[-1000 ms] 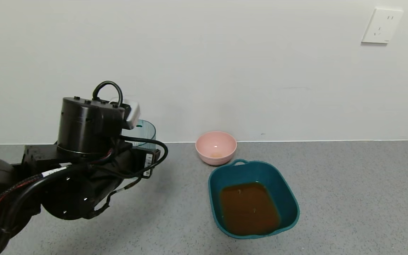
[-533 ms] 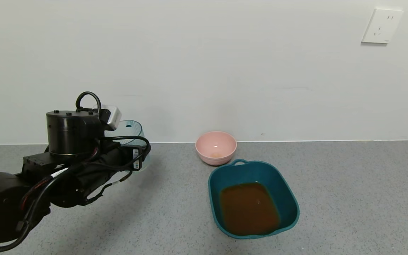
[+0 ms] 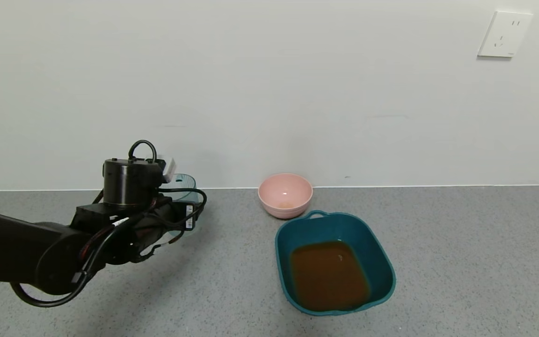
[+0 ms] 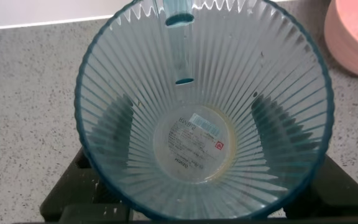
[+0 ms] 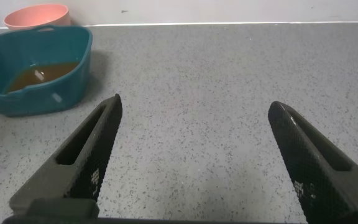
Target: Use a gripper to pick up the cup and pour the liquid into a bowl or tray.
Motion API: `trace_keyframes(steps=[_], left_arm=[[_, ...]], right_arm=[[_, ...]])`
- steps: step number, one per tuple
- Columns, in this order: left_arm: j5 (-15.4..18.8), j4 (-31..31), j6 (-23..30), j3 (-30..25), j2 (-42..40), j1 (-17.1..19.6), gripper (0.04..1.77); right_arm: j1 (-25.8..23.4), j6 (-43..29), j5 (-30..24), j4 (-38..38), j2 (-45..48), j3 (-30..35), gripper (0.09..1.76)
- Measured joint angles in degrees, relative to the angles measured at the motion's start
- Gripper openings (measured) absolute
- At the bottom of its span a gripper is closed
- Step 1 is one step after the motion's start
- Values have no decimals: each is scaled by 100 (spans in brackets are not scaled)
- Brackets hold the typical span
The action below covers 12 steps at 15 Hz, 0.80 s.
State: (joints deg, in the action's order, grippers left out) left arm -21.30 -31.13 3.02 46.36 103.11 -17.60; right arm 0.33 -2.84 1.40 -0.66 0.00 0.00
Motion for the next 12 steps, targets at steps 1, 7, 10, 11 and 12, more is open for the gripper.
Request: trace_keyframes(steps=[1,7,10,11,12], left_arm=[[0,2,4,0,94,7,132],[165,-6,20,85,557,156,132],[236,-6,20,105,712,210,132],[236,-11,20,116,778,219,132],[239,-15,20,123,836,223,132]], right_arm=[[0,0,0,0,0,0,171],[0,-2,0,0,0,0,171],[0,0,0,0,0,0,171],[0,1,0,0,0,0,171],[0,0,-2,2,0,0,171]])
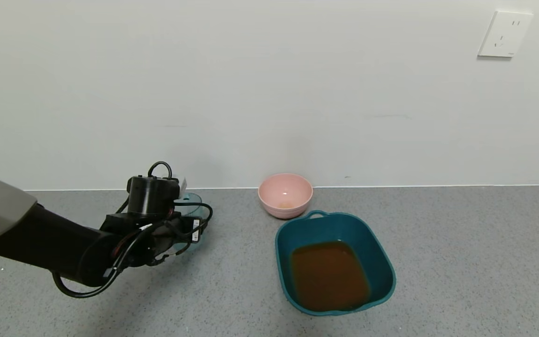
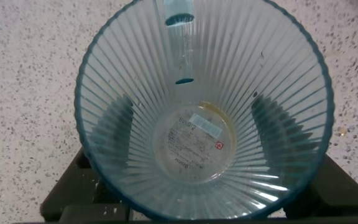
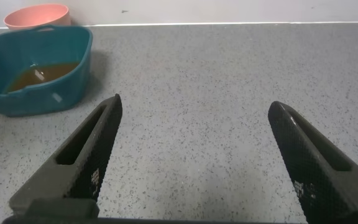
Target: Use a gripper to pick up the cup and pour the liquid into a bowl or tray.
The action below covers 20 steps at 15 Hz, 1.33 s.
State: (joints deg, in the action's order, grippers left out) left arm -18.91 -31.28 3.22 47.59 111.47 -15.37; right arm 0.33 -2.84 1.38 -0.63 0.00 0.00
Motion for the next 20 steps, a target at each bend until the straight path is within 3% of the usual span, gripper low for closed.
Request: trace_keyframes(steps=[5,20], left_arm=[[-5,-542,-90,-30,319,35,132],[-2,-549,-124,-13,521,82,132]], right_arm=[[0,1,2,-2,0,0,171],[0,1,0,0,0,0,171]])
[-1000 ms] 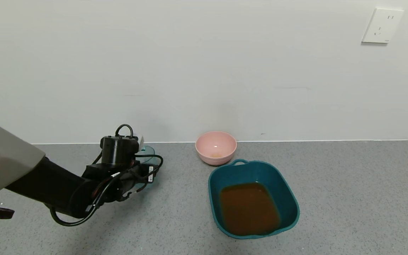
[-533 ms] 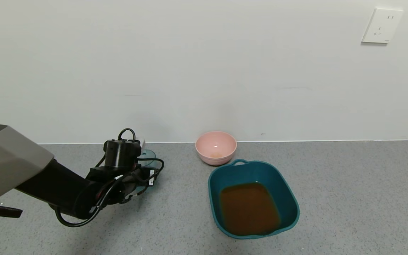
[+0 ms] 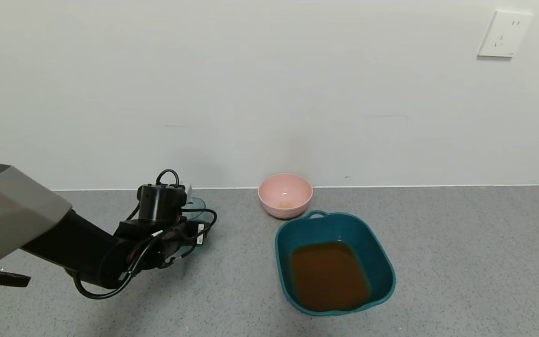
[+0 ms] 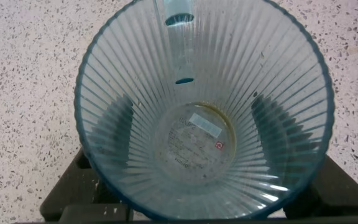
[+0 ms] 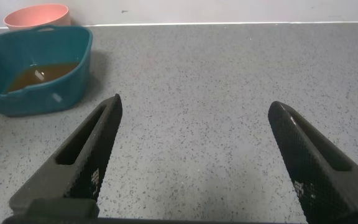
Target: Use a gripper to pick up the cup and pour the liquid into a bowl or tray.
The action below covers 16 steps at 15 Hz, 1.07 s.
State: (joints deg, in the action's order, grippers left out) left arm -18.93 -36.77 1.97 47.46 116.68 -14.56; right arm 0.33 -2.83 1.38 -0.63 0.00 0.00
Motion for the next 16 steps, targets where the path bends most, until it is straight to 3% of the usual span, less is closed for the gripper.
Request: trace_keyframes(steps=[6,9,16], left_arm=[[5,-13,-18,-28,-24,23,132],[6,-16,-79,-63,-33,23,147],[0,-16,-71,-2,-30,73,161]], right_arm=[[0,0,2,-2,0,0,171],[-2,-1,2,0,0,0,171],[0,-1,2,-2,0,0,171]])
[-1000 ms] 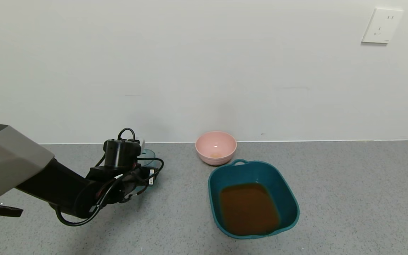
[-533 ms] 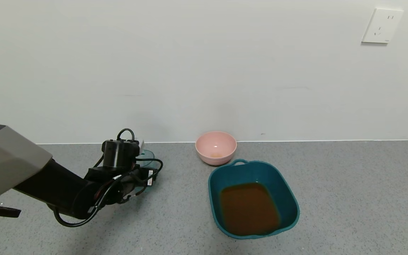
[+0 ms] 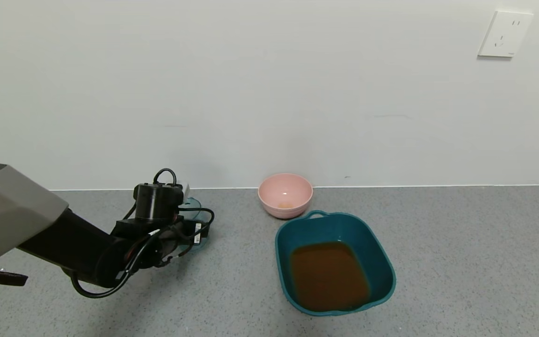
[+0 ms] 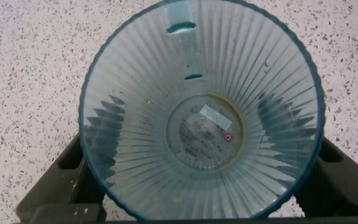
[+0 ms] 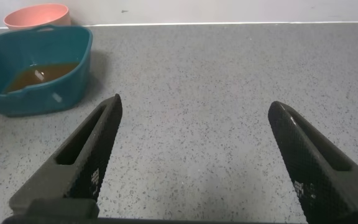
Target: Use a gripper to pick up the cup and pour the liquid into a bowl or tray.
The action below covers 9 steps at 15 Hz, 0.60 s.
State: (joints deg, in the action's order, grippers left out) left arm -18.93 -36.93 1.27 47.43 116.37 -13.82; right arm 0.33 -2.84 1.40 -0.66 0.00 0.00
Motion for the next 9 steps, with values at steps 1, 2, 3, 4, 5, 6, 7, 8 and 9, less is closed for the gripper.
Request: trace_keyframes(steps=[1,2,3,4,5,6,7,8,9], left_arm=[[2,0,0,2,-11,16,163],[5,2,-6,2,-28,32,164],[5,10,-17,-2,-61,43,165],[5,22,-28,-26,-107,51,165],[6,51,-33,-46,-163,60,166],[6,83,-41,-66,-234,60,167],[6,168,-56,-77,-323,62,167],[9,276,-74,-88,-427,63,168],[13,407,-80,-99,-540,60,168]], right_arm=[[0,1,0,0,0,0,171],[0,1,0,0,0,0,171],[-2,1,-2,0,0,0,171],[-2,1,0,2,0,0,171],[-2,1,0,2,0,0,171],[0,4,-2,2,0,0,171],[0,4,2,0,0,0,171],[0,1,0,0,0,0,171],[0,0,0,2,0,0,171]])
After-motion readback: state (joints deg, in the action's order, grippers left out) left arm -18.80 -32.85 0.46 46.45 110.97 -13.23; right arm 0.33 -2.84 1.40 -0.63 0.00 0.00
